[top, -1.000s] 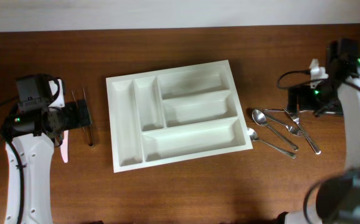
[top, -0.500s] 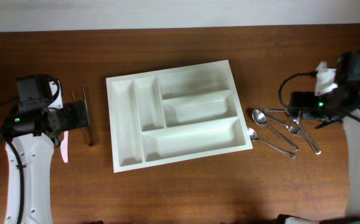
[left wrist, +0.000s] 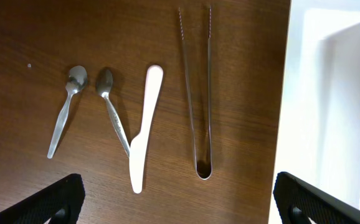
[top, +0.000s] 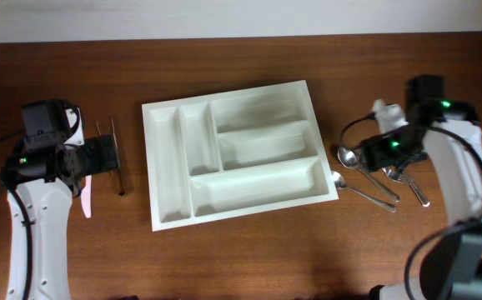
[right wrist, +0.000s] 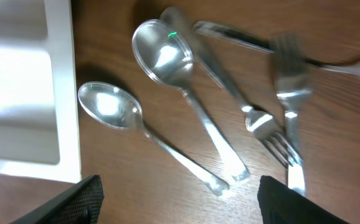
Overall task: Pack container
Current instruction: 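Raise the right gripper and move it over the spoons right of the tray, then lower the right gripper and grasp the small silver spoon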
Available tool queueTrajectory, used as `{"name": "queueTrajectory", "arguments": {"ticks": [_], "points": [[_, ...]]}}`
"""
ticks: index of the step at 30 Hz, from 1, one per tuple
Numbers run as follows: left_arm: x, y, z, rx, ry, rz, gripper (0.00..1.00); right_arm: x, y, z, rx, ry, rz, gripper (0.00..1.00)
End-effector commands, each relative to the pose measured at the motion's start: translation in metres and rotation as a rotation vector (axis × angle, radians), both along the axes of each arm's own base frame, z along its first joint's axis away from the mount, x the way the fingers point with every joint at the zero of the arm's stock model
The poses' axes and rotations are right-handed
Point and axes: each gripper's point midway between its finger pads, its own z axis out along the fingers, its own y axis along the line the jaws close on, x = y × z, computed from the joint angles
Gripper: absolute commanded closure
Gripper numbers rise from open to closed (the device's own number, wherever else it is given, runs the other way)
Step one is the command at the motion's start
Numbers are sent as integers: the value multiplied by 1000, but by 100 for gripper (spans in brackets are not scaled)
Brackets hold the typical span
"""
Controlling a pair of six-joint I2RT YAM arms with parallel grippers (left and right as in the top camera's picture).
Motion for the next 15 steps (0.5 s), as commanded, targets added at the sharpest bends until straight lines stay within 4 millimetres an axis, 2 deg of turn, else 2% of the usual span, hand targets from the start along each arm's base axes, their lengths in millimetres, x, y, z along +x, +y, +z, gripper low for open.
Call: {"name": "queueTrajectory", "arguments": {"ticks": [1,5,10,15], "points": [[3,5,7,23,-11,-1,1,-6,2,-13,-54,61,93,20],[3,5,7,23,-11,-1,1,-13,6,-15,-59,93,163,23],[3,5,7,23,-11,-1,1,-20,-2,-19,-106,121,162,28],[3,5,7,24,-11,-1,1,-30,8,-33,-99,151,216,30]]}}
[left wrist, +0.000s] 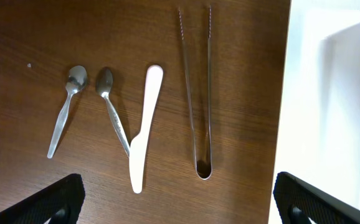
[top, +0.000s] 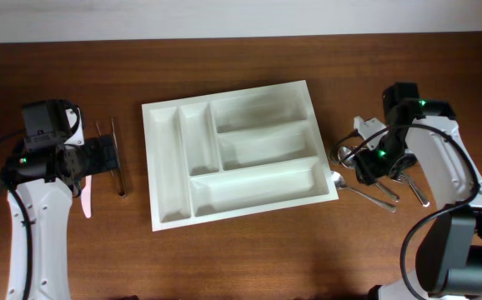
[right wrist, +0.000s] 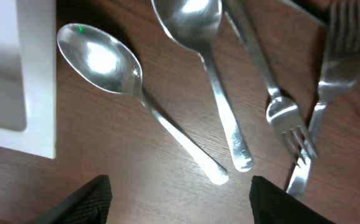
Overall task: Pack container
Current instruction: 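Lower the right gripper and grasp the small silver spoon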
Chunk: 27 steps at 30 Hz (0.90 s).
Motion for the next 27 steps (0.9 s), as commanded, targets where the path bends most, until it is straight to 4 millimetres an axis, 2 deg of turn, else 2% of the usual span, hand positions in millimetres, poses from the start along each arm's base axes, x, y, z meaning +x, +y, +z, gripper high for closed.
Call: {"name": "queueTrajectory", "arguments": {"ticks": [1,9,14,20,27], "points": [[3,5,7,23,-11,0,1,-10,8,-13,-21,31,78,31],[3,5,7,23,-11,-1,1,-15,9,-39,-55,36,97,31],[3,5,7,23,-11,-1,1,-17,11,-54,-46,38,66,37],[3,5,7,23,-11,0,1,-19,15,-68,-33,34,59,39],[3,5,7,23,-11,-1,1,-14,15,-80,-34,-6,48,45]]}}
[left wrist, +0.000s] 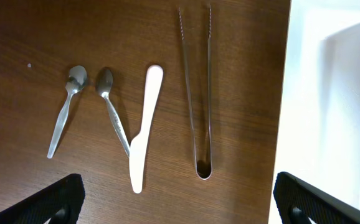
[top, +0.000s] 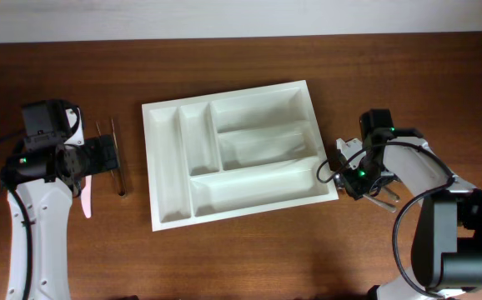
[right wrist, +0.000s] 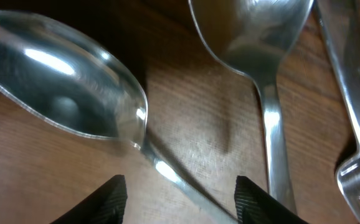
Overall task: Pack container
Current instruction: 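Lower the right gripper and grasp the small silver spoon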
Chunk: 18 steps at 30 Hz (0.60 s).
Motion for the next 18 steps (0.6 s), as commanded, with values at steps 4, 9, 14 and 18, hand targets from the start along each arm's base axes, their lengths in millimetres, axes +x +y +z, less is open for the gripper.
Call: {"name": "queueTrajectory", "arguments": {"ticks": [4,9,14,18], "points": [[3,5,7,23,-11,-1,1,-3,4,-11,6,-2,-7,51],[3,5,7,23,-10,-1,1,-3,4,-12,6,-7,-11,60],[3,5,7,23,-10,-1,1,-11,4,-19,6,7,-30,68],[3,5,7,23,-10,-1,1,-13,4,-21,5,13,-34,82]]}}
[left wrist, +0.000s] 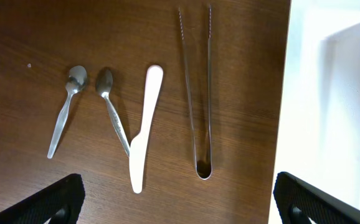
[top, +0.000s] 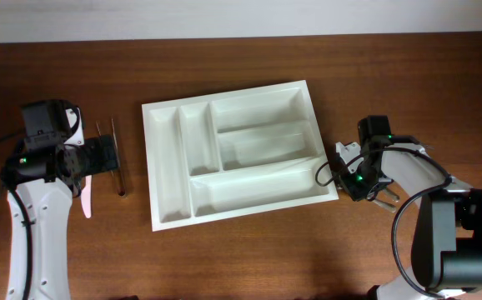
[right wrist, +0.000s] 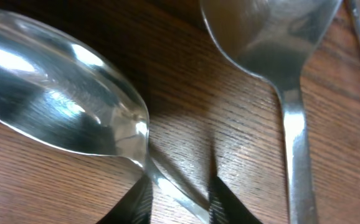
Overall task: Pack container
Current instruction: 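Lower the right gripper and grasp the small silver spoon, then carry the spoon with the right gripper into the tray's top compartment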
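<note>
A white divided cutlery tray [top: 148, 167] lies mid-table. In the right wrist view a large steel spoon [right wrist: 55, 106] lies bowl up beside the tray's right edge. My right gripper [right wrist: 177, 202] is low over the wood, and its fingers [right wrist: 136, 202] press against the spoon's neck from both sides. In the overhead view the right gripper [top: 351, 179] sits at the tray's lower right corner. My left gripper [left wrist: 177, 190] hangs open and empty above tongs [left wrist: 195, 93], a white knife [left wrist: 144, 124] and two small spoons [left wrist: 68, 106].
A second large spoon [right wrist: 273, 37] lies just right of the gripped one, and a fork's edge shows farther right. The tray wall [left wrist: 329, 112] is to the right of the left-hand cutlery. The tray's compartments hold nothing.
The right gripper's fingers stood wide apart either side of the spoon's neck and now close in on it. The camera sits slightly lower. The left arm has not moved.
The right gripper was open high above the spoons and forks right of the tray. It was then lower over the spoon nearest the tray, then right down at its neck. Now its fingers have closed on that neck. The left arm stayed still throughout.
</note>
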Available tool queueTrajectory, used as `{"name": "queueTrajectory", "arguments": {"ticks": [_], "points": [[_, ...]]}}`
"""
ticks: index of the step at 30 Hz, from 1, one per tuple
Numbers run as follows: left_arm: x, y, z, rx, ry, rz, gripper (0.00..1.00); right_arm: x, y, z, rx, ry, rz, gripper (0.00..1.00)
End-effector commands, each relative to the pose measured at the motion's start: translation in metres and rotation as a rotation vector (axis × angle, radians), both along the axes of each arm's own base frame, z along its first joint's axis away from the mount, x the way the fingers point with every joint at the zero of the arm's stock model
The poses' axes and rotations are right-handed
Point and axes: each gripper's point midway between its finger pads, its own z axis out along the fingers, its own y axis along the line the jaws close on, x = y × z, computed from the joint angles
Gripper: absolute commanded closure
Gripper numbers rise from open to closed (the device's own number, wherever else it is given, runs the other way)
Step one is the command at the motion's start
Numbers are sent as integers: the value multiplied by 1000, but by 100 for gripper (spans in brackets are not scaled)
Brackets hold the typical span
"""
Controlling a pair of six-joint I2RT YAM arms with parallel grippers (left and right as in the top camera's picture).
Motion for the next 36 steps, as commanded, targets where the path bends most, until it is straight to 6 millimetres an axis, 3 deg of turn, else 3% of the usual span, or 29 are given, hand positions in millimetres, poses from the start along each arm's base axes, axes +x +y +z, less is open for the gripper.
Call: {"name": "queueTrajectory", "arguments": {"ticks": [1,9,18,25,31,36], "points": [[3,5,7,23,-11,0,1,-9,2,-8,-2,29,-11,85],[3,5,7,23,-11,-1,1,-5,-5,-8,-20,2,-148,96],[3,5,7,23,-11,-1,1,3,-12,-1,-17,-24,-278,96],[3,5,7,23,-11,-1,1,26,-13,36,-8,-92,-328,96],[3,5,7,23,-10,-1,1,54,-11,85,24,-207,-378,96],[3,5,7,23,-10,-1,1,71,6,129,127,-272,-356,96]]}}
